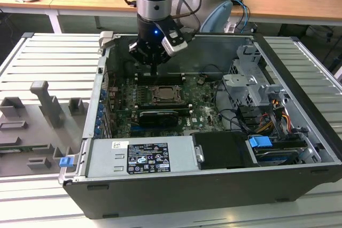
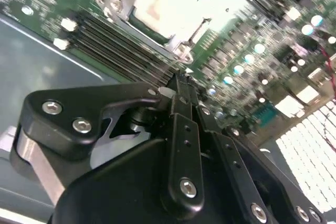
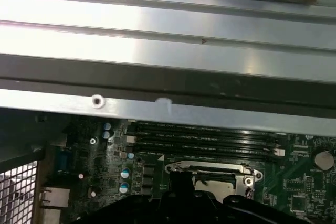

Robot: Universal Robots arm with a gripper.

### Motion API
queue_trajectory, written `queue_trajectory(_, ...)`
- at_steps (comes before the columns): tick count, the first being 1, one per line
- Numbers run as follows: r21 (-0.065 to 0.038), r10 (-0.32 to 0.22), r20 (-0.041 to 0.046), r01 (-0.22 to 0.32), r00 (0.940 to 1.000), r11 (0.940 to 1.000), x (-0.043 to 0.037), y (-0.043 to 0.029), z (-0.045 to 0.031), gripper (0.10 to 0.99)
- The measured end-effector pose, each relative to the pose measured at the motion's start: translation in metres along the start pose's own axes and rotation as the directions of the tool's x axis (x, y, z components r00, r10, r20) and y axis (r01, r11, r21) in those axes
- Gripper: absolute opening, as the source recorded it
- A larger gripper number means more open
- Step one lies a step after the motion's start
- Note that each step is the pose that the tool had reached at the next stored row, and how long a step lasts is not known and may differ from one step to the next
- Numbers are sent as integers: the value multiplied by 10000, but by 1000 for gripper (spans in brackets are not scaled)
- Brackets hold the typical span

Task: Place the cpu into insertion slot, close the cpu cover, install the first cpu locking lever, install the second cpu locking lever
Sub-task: 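Install the first cpu locking lever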

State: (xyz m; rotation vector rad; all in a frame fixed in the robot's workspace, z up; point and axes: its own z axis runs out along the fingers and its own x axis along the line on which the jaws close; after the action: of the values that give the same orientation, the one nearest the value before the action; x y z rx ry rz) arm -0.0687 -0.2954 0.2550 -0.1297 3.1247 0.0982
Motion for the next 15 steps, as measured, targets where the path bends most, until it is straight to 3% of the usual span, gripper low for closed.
queue_trajectory(1, 1, 8, 0, -8, 10000, 10000, -62, -6, 6, 106)
queue_trajectory(4, -49, 19, 4, -19, 10000, 10000, -142, -14, 24, 106)
queue_trajectory(8, -435, 48, 39, -46, 10000, 9990, -157, -15, 50, 106)
queue_trajectory(12, -434, 106, 41, -104, 9999, 9990, -162, -23, 148, 106)
queue_trajectory(15, -431, 119, 40, -118, 9999, 9990, -162, -24, 159, 106)
